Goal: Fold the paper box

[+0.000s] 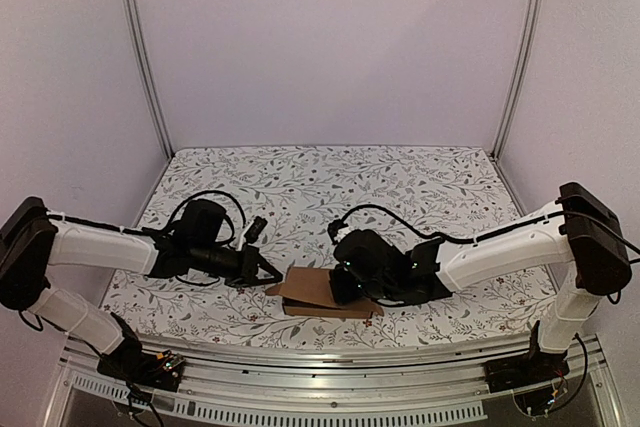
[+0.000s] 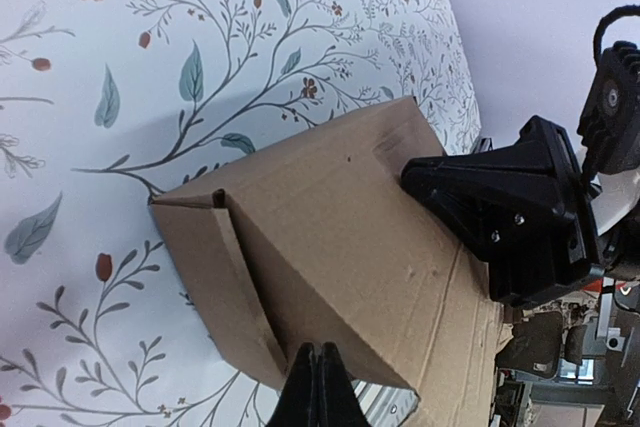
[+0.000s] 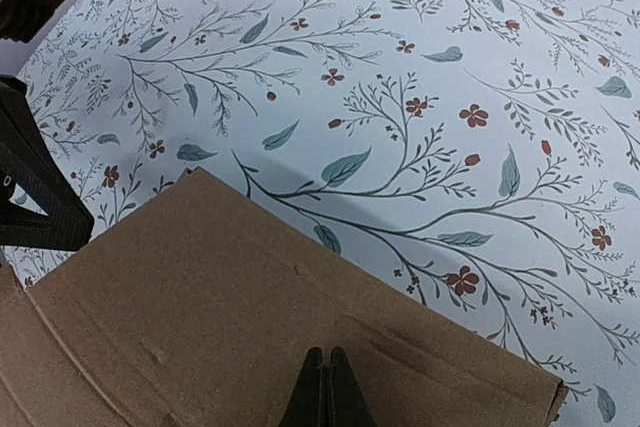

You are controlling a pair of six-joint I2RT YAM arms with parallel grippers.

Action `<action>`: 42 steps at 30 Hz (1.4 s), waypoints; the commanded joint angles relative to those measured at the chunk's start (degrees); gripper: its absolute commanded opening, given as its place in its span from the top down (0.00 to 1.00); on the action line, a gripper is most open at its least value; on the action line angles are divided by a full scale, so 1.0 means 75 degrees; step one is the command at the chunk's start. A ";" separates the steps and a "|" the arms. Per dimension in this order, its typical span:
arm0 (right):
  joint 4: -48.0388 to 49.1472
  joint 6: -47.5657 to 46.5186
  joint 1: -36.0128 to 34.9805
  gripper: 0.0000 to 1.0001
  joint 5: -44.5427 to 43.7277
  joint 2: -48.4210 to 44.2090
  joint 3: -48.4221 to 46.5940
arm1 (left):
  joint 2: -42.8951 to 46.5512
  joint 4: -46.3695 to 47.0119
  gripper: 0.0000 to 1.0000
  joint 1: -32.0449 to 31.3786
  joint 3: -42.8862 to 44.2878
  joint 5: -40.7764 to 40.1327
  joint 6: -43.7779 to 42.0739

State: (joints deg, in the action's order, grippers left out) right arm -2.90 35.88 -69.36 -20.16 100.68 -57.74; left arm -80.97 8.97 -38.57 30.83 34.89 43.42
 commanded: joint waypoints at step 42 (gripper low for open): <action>-0.0375 -0.0060 -0.0152 1.00 -0.0132 0.0070 0.0026 | 0.0490 -0.1160 1.00 -0.0642 0.0127 0.0083 -0.0140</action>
State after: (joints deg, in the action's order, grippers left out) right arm -3.57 35.81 -69.76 -20.91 100.68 -57.74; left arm -80.44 4.78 -42.98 31.59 36.21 43.83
